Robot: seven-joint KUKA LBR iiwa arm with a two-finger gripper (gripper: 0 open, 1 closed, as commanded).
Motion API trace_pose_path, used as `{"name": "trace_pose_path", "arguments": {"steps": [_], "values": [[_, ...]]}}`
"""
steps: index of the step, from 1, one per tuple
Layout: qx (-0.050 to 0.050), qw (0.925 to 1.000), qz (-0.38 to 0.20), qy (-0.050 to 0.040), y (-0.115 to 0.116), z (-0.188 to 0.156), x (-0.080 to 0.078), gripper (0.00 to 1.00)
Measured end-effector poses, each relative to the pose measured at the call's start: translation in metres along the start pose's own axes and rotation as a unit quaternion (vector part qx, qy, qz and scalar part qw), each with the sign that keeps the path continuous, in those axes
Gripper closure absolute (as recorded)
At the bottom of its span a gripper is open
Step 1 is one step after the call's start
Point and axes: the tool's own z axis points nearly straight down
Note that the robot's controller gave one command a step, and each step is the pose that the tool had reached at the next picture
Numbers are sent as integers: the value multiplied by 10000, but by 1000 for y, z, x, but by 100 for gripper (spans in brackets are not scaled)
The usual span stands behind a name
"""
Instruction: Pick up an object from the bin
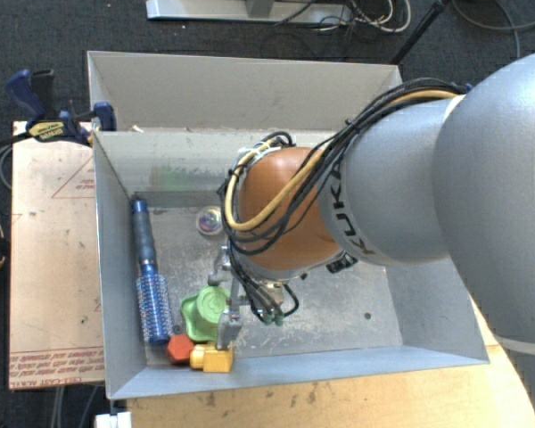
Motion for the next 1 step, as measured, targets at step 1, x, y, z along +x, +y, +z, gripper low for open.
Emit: {"name": "trace_pose_path", "arguments": {"steps": [1], "values": [[-38, 9998, 113, -146, -8, 32, -4, 0]]}}
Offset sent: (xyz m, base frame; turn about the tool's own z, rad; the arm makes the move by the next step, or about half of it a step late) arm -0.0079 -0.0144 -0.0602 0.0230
